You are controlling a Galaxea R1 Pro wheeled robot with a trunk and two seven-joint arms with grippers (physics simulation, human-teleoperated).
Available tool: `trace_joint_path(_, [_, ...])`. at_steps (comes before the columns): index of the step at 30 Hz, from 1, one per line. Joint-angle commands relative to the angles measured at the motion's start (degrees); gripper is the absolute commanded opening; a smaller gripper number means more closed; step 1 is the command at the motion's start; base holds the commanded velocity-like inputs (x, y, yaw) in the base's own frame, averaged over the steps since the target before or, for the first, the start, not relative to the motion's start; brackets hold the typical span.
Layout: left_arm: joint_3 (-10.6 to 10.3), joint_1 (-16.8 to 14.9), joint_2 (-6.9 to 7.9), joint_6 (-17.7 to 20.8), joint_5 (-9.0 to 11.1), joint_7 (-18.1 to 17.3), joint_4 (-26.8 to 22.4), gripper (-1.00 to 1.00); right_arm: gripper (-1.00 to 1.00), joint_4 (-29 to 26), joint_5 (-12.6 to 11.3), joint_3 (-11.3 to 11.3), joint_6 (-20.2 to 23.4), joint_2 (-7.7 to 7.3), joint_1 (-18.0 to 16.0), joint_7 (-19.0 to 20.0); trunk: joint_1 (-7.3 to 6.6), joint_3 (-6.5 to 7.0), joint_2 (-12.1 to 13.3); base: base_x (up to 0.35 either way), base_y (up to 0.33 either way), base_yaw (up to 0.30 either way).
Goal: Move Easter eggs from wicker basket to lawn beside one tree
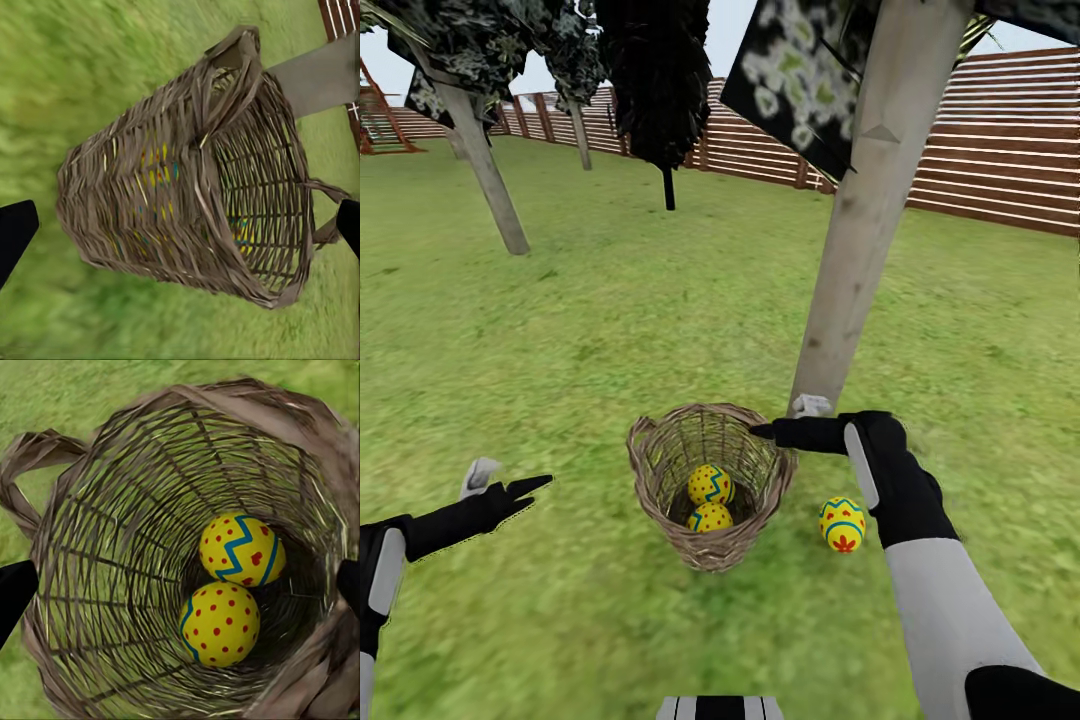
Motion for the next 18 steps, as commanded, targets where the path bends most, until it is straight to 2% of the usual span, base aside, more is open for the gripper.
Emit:
trace_joint_path(1, [0.8, 0.0, 0.24, 0.2, 0.0, -0.4, 0.0, 1.0, 1.0, 0.0, -0.2, 1.2, 0.4, 0.24, -0.1, -2.5, -0.03, 0.18, 0.0, 0.0, 0.0, 0.0])
trace_joint_path(2, [1.9, 0.0, 0.4, 0.2, 0.1, -0.6, 0.0, 1.0, 1.0, 0.0, -0.3, 2.4, 0.4, 0.37, -0.1, -5.6, -0.06, 0.4, 0.0, 0.0, 0.0, 0.0])
trace_joint_path(3, [4.2, 0.0, 0.54, 0.1, 0.2, -0.8, 0.0, 1.0, 1.0, 0.1, -0.5, 3.9, 0.4, 0.92, -0.2, -13.1, -0.06, 0.4, 0.0, 0.0, 0.0, 0.0])
trace_joint_path(5, [5.5, 0.0, 0.65, 0.1, 0.2, -0.9, -0.1, 1.0, 1.0, 0.1, -0.8, 4.5, 0.5, 2.21, -0.2, -20.7, -0.06, 0.4, 0.0, 0.0, 0.0, 0.0])
trace_joint_path(7, [6.3, 0.0, 0.81, 0.1, 0.1, -0.9, -0.3, 1.0, 1.0, 0.3, -1.0, 5.2, 0.5, 3.61, -0.3, -26.4, -0.06, 0.4, 0.0, 0.0, 0.0, 0.0])
trace_joint_path(8, [6.4, 0.0, 1.08, 0.1, 0.0, -0.9, -0.2, 1.0, 1.0, 0.4, -1.0, 5.9, 0.6, 3.91, -0.3, -27.4, -0.06, 0.4, 0.0, 0.0, 0.0, 0.0])
trace_joint_path(9, [6.6, 0.0, 1.57, 0.1, 0.0, -0.8, 0.0, 1.0, 1.0, 0.8, -1.0, 8.1, 0.6, 4.17, -0.3, -28.4, -0.06, 0.4, 0.0, 0.0, 0.0, 0.0])
trace_joint_path(10, [6.6, 0.0, 1.68, 0.1, 0.1, -0.8, 0.0, 1.0, 1.0, 1.0, -1.0, 9.1, 0.6, 4.23, -0.3, -28.6, -0.06, 0.4, 0.0, 0.0, 0.0, 0.0])
trace_joint_path(12, [6.7, 0.0, 2.07, 0.1, 0.2, -0.9, 0.1, 1.0, 1.0, 3.6, -1.1, 14.8, 0.7, 4.43, -0.4, -29.2, -0.06, 0.4, 0.0, 0.017, 0.011, 0.0])
trace_joint_path(13, [6.7, 0.0, 2.13, 0.1, 0.2, -0.9, 0.1, 1.0, 1.0, 4.7, -1.1, 16.1, 0.7, 4.47, -0.5, -29.3, -0.06, 0.4, 0.0, 0.105, 0.076, 0.0])
trace_joint_path(14, [6.7, 0.0, 2.18, 0.1, 0.2, -0.9, 0.2, 1.0, 1.0, 6.2, -1.2, 17.1, 0.7, 4.5, -0.7, -29.3, -0.06, 0.4, 0.0, 0.173, 0.131, 0.0])
trace_joint_path(18, [6.7, 0.0, 2.3, 0.1, 0.1, -0.8, 0.2, 1.0, 1.0, 8.3, -1.4, 18.2, 0.7, 4.53, -0.9, -29.1, -0.06, 0.4, 0.0, 0.22, 0.17, 0.0])
